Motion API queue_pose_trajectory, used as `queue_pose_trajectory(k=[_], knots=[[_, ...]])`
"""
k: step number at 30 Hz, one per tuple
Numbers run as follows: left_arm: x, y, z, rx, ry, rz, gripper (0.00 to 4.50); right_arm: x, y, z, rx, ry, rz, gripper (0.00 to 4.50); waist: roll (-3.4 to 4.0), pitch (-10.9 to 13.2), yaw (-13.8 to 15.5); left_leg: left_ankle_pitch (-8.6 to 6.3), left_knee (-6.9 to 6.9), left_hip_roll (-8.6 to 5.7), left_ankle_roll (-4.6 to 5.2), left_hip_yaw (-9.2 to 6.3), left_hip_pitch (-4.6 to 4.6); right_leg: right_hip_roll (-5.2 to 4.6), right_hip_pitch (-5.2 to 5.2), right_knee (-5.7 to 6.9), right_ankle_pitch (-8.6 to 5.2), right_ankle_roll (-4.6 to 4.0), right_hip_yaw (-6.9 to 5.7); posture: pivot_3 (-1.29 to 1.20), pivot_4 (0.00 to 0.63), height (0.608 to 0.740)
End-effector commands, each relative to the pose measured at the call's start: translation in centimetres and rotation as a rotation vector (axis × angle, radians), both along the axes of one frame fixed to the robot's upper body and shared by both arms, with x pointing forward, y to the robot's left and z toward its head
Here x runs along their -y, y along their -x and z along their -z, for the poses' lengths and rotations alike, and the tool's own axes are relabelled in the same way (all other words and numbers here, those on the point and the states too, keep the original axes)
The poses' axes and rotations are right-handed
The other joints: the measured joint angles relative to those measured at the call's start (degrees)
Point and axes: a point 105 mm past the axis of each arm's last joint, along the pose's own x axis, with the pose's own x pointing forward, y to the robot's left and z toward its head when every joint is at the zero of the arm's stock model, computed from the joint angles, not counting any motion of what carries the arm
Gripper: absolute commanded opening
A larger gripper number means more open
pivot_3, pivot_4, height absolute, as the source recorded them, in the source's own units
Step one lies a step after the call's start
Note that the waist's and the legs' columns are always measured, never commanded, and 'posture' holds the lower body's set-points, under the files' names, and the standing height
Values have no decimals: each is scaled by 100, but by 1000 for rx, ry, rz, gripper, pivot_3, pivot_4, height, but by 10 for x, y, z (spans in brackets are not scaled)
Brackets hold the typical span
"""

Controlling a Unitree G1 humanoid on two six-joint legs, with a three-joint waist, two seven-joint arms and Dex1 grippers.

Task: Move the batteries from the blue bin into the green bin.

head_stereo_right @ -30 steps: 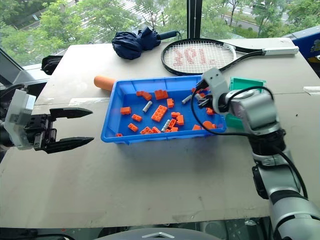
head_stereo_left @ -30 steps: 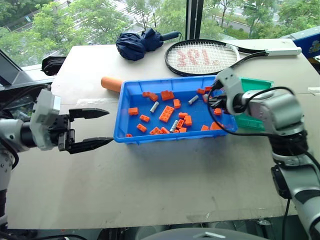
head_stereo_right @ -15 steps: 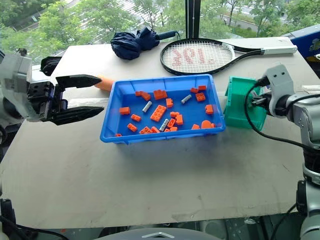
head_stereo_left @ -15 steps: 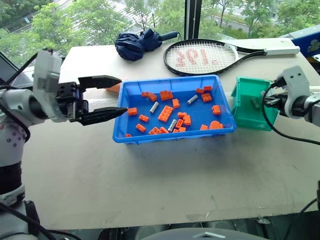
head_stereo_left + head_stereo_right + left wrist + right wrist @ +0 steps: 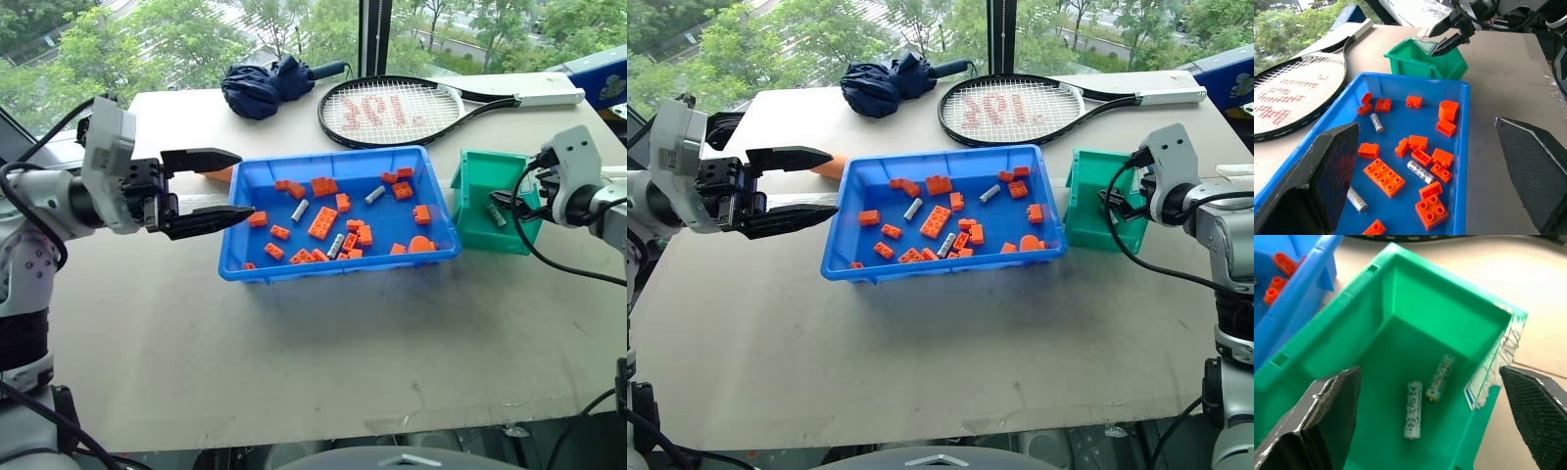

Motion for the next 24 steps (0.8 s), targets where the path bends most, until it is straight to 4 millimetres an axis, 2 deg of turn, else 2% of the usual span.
queue_pose_trajectory(k=[1,3,5,12,17,24], knots=[[-15,3,-1,31,-52,-38,4500,-52,7,-23,69,-53,-188,4453,-1,0,-5,0,0,1,0,0,-1,1,-3,1,0,0,-1,0,150,740],[-23,3,4,22,-69,-62,4500,-86,8,-22,62,-88,-287,4453,-1,0,-34,0,-3,8,0,1,-1,6,-4,-2,0,0,1,0,150,740],[-27,1,6,19,-75,-80,4500,-107,3,-18,60,-84,-331,4453,-1,0,-35,0,-3,8,0,0,-4,6,-5,-3,0,0,-1,0,150,740],[-30,2,5,33,-74,-91,4500,-165,-23,9,33,-100,-378,4453,-9,-5,13,0,5,3,0,0,-8,4,-6,-2,1,0,-4,0,150,740],[-30,6,5,38,-72,-100,4500,-183,-36,33,-68,-154,-283,4453,-10,-6,-60,0,5,3,0,-1,-9,6,-8,-2,1,-1,-5,0,150,740],[-32,9,5,47,-67,-115,4500,-199,-39,50,-174,-256,-246,4453,-10,-6,-139,0,4,4,-1,-6,-8,8,-10,0,1,-1,-8,0,150,740]])
